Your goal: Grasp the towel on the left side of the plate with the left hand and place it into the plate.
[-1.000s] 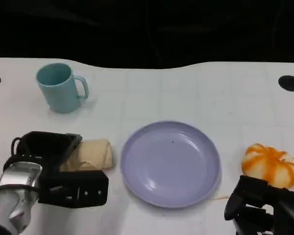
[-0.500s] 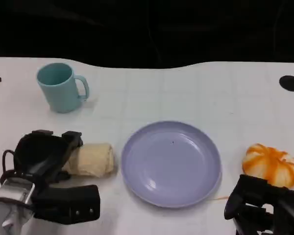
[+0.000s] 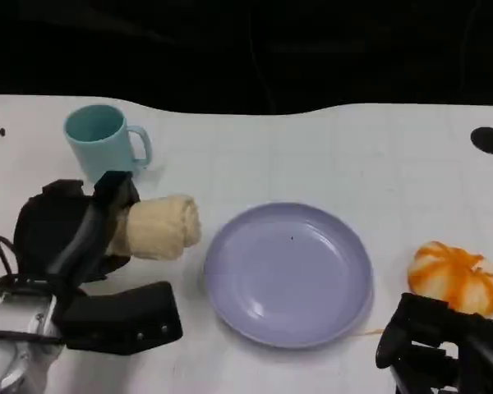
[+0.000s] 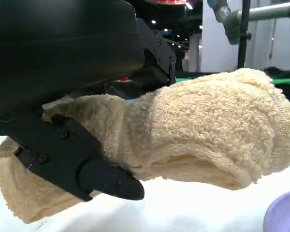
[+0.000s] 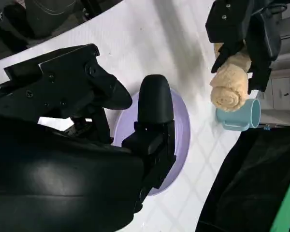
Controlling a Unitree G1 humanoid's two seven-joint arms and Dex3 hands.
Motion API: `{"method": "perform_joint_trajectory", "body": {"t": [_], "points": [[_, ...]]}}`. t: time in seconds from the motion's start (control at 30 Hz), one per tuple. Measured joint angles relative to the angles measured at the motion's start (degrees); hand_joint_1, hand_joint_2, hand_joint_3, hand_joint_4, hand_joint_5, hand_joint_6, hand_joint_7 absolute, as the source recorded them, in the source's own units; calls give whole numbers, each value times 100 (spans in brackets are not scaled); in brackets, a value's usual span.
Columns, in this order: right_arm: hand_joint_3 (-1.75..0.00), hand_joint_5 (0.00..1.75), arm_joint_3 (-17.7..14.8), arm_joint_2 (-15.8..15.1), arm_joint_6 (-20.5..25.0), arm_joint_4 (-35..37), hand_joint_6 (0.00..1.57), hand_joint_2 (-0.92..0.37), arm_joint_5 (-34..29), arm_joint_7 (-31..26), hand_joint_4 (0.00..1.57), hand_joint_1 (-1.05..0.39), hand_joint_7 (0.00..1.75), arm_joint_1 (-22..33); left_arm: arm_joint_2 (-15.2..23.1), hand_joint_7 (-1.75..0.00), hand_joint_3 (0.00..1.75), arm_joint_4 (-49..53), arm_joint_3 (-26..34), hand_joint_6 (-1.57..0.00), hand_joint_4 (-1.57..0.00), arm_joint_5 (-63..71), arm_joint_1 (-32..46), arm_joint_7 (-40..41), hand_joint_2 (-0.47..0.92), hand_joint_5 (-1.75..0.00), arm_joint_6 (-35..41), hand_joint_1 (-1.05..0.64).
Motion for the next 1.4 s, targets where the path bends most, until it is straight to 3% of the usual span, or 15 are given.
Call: {"method": "perform_joint_trajectory", "body": {"t": [0.33,0.5,0.73,0.83,0.93,1.07,1.1,1.2,1.27,1.3,1.33,1.4], "points": [[-102,175,11,0,29,-13,57,-70,-14,-8,68,-5,155,2,-503,-175,98,-706,-260,-62,-92,7,-289,-912,43,-175,249,-22],[-102,175,11,-1,28,-44,57,-69,-15,-7,69,-6,155,12,-844,-175,84,-736,-522,-63,-88,1,-608,-1527,49,-175,319,-22],[-103,175,8,-3,28,-64,58,-69,-8,-3,69,-6,156,36,-1357,-168,71,-407,-920,-67,-89,117,-945,-1822,56,-175,519,-25],[-103,175,6,-4,28,-79,58,-69,-2,-2,69,-6,156,40,-1548,-173,65,-255,-1067,-66,-90,179,-1054,-1904,56,-175,637,-24],[-103,175,6,-6,28,-82,58,-69,-3,1,69,-6,156,43,-1733,-156,57,-70,-1169,-71,-90,178,-1090,-1900,64,-175,661,-25],[-103,175,4,-7,30,-82,58,-69,3,0,69,-6,156,43,-1878,-99,80,125,-1250,-87,-88,155,-1108,-1911,59,-175,655,-23],[-103,175,4,-7,30,-82,58,-69,5,0,68,-6,155,43,-1895,-93,81,144,-1261,-89,-88,145,-1114,-1931,58,-175,655,-23],[-103,175,4,-7,30,-81,58,-68,2,0,68,-6,155,43,-1933,-66,66,198,-1308,-95,-82,122,-1189,-1992,65,-170,654,-24],[-103,175,7,-7,30,-82,58,-68,-6,-3,68,-5,155,42,-1949,-52,45,215,-1315,-95,-74,60,-1211,-2087,78,-148,654,-27],[-103,175,7,-7,30,-81,58,-68,-9,-3,68,-5,155,42,-1952,-34,31,217,-1317,-81,-63,1,-1211,-2153,86,-123,652,-34],[-103,175,7,-7,29,-81,58,-68,-13,-3,68,-5,155,42,-1951,-25,27,207,-1316,-75,-59,-68,-1211,-2283,89,-111,651,-37],[-103,175,8,-7,29,-81,58,-68,-21,-3,68,-6,155,40,-1926,-6,22,106,-1326,-51,-46,-105,-1210,-2673,91,-61,717,-50]]}}
